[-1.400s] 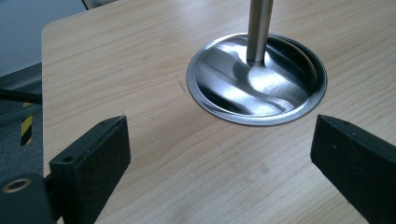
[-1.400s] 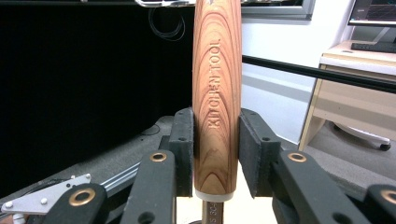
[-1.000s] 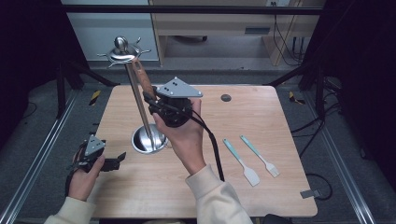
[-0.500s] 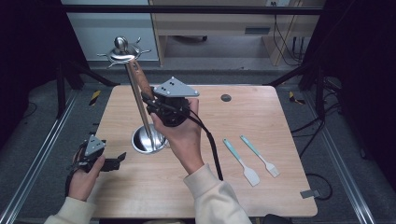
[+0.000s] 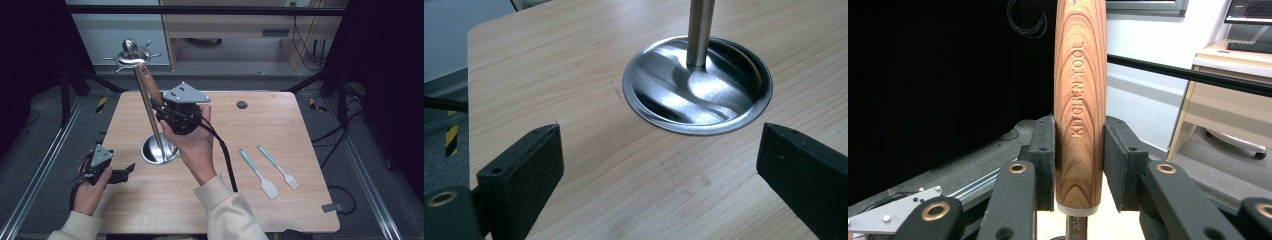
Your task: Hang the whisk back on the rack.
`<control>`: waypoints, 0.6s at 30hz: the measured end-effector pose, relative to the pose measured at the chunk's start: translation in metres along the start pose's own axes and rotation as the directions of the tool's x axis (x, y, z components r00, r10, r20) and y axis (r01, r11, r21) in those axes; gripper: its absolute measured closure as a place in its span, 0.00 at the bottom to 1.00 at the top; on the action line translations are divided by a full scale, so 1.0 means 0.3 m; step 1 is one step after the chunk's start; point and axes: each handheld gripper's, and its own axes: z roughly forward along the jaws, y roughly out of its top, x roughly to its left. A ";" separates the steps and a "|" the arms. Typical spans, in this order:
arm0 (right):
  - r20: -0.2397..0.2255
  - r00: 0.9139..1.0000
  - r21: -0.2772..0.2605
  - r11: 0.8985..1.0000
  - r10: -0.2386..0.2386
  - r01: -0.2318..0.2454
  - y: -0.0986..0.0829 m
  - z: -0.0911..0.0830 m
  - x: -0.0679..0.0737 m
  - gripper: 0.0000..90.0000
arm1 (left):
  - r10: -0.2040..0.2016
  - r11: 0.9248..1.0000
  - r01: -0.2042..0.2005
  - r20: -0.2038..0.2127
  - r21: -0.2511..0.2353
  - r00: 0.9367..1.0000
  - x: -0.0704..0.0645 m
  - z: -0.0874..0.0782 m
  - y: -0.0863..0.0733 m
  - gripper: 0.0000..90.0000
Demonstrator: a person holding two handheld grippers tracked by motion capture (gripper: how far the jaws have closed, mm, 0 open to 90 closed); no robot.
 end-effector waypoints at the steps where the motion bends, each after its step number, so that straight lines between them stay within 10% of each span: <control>1: 0.000 1.000 0.002 1.000 -0.001 0.001 0.000 0.002 0.000 0.76 | 0.000 1.000 0.000 0.000 0.000 1.000 0.000 0.000 0.000 0.05; 18: 0.006 1.000 0.008 1.000 0.003 -0.003 -0.006 0.026 -0.001 0.76 | 0.004 1.000 -0.004 0.003 0.001 1.000 -0.001 0.000 0.001 0.05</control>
